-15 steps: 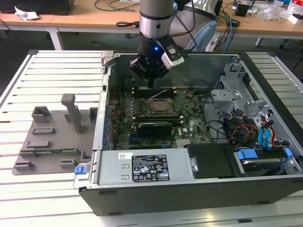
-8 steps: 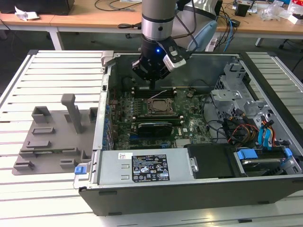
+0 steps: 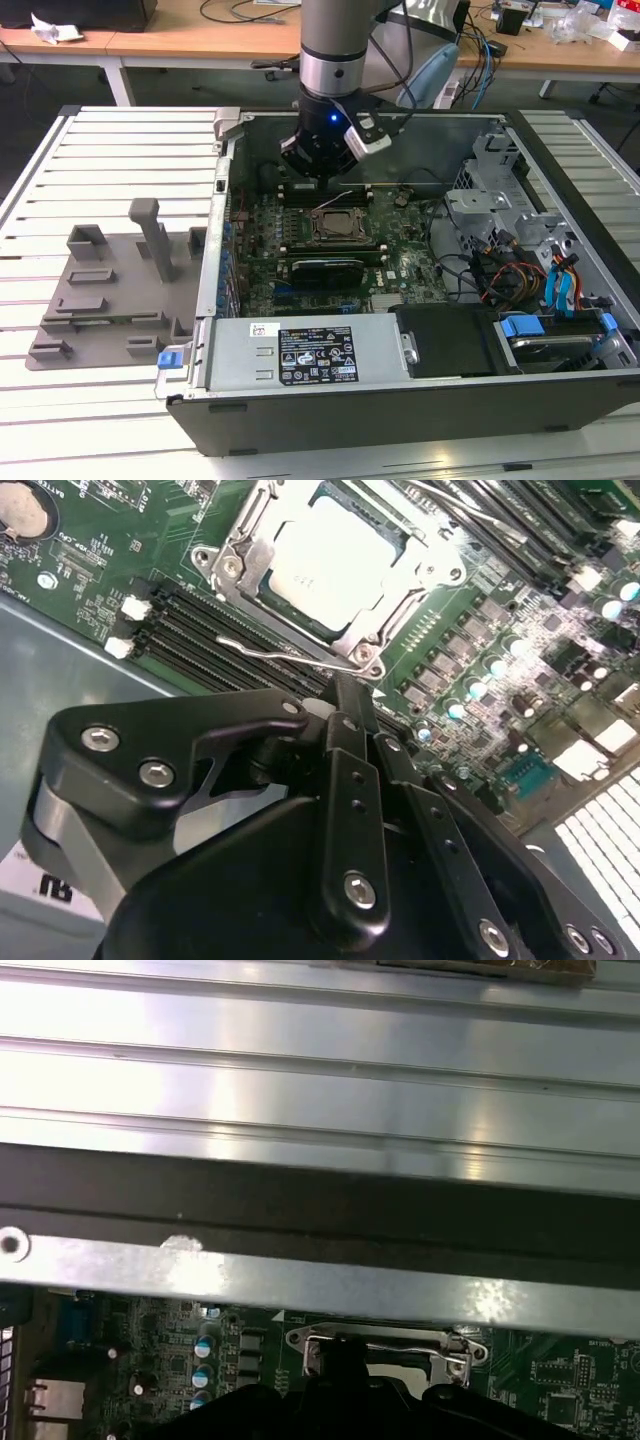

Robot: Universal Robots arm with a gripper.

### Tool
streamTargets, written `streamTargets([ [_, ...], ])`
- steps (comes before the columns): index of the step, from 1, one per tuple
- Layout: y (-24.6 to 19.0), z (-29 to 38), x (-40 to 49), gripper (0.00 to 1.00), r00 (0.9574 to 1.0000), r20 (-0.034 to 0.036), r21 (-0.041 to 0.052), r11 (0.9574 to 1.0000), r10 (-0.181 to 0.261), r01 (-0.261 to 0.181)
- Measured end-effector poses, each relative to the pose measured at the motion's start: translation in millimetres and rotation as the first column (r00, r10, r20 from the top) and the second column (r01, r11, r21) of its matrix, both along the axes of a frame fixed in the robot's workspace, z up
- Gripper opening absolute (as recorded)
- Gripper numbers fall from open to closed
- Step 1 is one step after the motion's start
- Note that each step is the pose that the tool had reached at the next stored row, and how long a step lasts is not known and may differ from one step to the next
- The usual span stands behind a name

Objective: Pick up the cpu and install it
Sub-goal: 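Install the first cpu locking lever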

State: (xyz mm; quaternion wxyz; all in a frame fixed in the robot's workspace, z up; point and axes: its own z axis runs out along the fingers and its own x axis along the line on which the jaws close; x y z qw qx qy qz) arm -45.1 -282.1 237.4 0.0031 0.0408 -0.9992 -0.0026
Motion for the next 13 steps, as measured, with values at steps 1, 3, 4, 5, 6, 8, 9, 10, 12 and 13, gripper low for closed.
streamTargets([
  [1, 1.0, -3.2, 1.9, 0.11, 1.0000, -0.0013, -0.0002, 1.0000, 0.000, 0.000],
  [3, 3.5, -8.0, 5.9, 0.11, 1.0000, -0.0029, -0.0003, 1.0000, 0.000, 0.000],
  [4, 3.7, -8.8, 6.7, 0.11, 1.0000, -0.0033, -0.0004, 1.0000, 0.000, 0.000],
  [5, 4.0, -9.9, 8.0, 0.11, 1.0000, -0.0037, -0.0004, 1.0000, 0.000, 0.000],
  [6, 4.2, -10.8, 9.1, 0.11, 1.0000, -0.0040, -0.0004, 1.0000, 0.000, 0.000],
  [8, 4.5, -12.1, 10.8, 0.11, 1.0000, -0.0045, -0.0005, 1.0000, 0.000, 0.000],
  [9, 4.5, -13.0, 11.9, 0.11, 1.0000, -0.0046, -0.0005, 1.0000, 0.000, 0.000],
  [10, 4.5, -13.5, 12.5, 0.11, 1.0000, -0.0047, -0.0005, 1.0000, 0.000, 0.000],
  [12, 4.5, -16.4, 17.5, 0.11, 1.0000, -0.0051, -0.0005, 1.0000, 0.000, 0.000],
  [13, 4.5, -17.7, 19.6, 0.11, 1.0000, -0.0054, -0.0005, 1.0000, 0.000, 0.000],
])
